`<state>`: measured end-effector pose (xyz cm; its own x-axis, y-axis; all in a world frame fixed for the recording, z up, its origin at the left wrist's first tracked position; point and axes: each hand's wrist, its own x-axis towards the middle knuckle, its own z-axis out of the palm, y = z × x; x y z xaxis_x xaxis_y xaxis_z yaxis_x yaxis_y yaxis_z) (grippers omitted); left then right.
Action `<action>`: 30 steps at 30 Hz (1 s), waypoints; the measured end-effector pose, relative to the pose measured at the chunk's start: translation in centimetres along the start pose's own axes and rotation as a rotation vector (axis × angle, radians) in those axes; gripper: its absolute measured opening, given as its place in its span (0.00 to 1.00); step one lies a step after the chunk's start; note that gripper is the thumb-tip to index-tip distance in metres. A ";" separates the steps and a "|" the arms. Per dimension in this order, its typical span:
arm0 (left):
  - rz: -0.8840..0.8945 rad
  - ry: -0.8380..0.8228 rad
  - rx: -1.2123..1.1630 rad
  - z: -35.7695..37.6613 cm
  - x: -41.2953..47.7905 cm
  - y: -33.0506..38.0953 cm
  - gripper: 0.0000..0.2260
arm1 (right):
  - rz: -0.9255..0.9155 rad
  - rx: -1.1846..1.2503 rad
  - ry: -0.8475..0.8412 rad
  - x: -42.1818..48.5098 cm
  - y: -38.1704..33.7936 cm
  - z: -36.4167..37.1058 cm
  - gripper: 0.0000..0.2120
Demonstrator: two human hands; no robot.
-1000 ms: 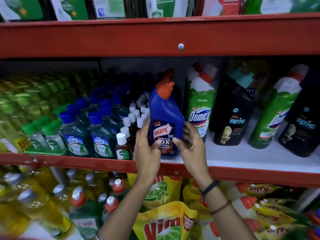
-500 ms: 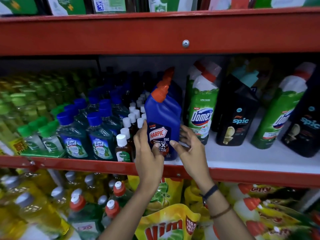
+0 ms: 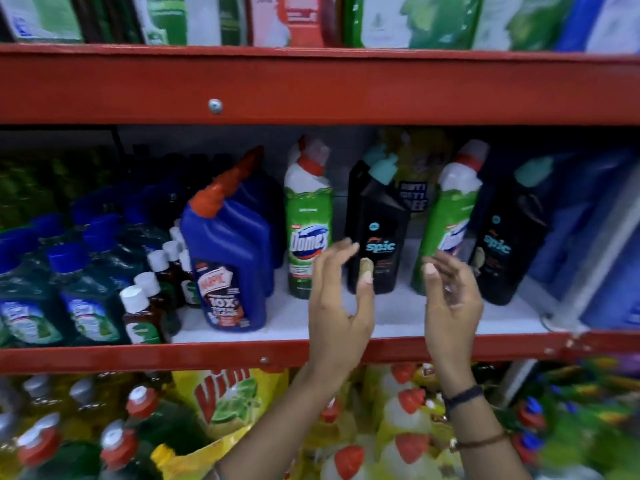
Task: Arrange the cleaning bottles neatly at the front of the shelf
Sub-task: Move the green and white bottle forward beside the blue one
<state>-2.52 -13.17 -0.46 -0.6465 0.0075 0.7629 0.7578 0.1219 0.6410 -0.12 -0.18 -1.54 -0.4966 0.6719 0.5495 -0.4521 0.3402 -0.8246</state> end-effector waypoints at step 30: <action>-0.266 -0.183 0.032 14.3 0.3 0.3 0.31 | 0.043 -0.137 -0.177 8.3 3.0 -8.3 0.20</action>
<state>-3.79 1.10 -1.27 -0.8288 0.1493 0.5393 0.5589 0.1750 0.8105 0.57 11.86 -0.54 -0.6413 0.5656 0.5184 -0.3287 0.4080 -0.8518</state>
